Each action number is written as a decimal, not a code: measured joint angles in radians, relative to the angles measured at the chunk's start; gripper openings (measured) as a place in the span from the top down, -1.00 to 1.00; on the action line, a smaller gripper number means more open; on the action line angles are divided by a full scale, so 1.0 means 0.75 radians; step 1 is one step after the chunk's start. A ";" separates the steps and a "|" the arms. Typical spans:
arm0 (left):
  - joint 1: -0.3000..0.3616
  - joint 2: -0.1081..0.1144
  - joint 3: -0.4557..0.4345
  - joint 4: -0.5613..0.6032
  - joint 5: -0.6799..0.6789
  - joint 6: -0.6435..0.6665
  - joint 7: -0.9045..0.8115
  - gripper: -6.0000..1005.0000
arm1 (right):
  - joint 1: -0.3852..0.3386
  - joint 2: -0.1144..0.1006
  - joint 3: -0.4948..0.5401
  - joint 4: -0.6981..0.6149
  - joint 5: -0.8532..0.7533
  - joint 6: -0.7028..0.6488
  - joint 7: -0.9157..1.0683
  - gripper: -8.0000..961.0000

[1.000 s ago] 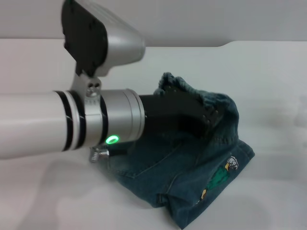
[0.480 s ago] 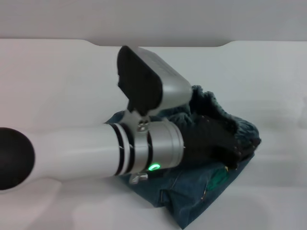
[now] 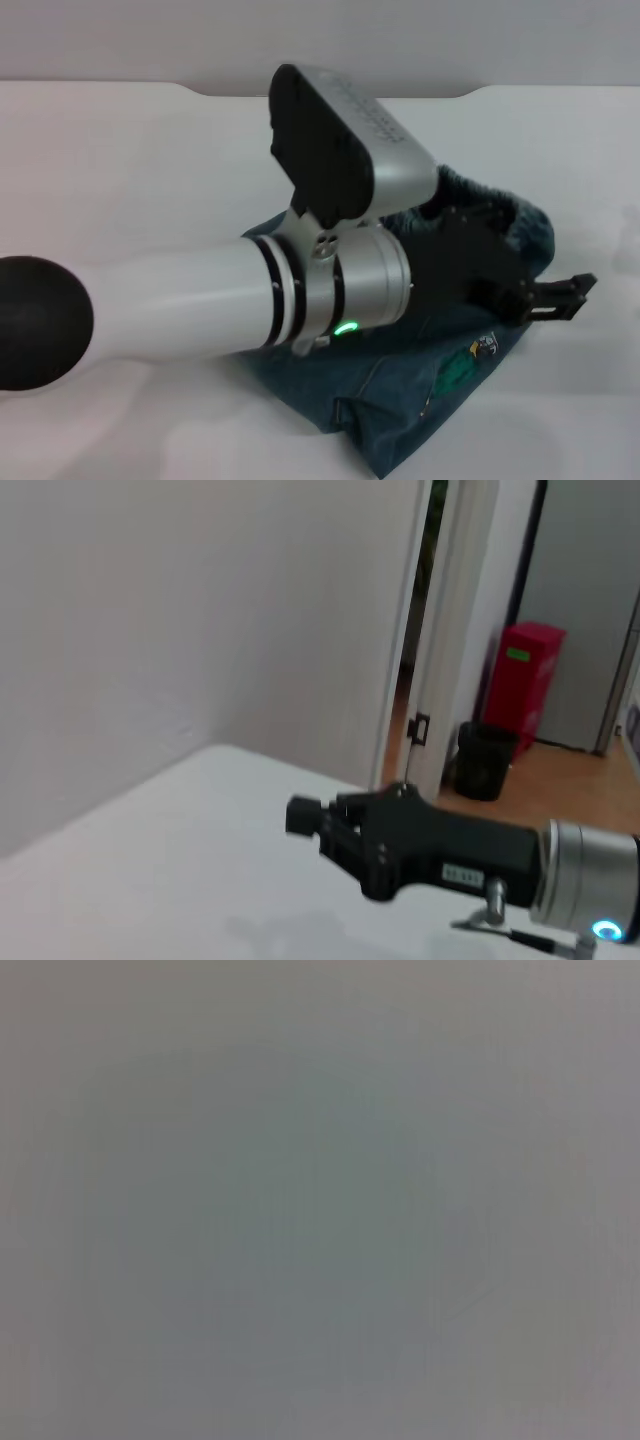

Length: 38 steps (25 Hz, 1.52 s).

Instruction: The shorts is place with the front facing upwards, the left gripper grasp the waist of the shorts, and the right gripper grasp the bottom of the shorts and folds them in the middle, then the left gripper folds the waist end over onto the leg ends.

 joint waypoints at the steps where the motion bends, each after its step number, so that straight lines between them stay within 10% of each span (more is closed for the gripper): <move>1: -0.012 -0.001 0.003 0.003 -0.002 0.016 0.014 -0.16 | -0.001 0.000 0.000 0.002 -0.001 0.000 0.001 0.99; 8: -0.101 -0.005 0.049 0.046 -0.010 0.089 0.036 -0.65 | -0.003 0.000 -0.002 0.004 -0.002 0.000 0.004 0.99; 38: -0.105 -0.004 0.265 0.273 -0.082 0.750 0.028 -0.68 | -0.009 0.000 -0.048 -0.015 -0.013 0.091 0.000 0.98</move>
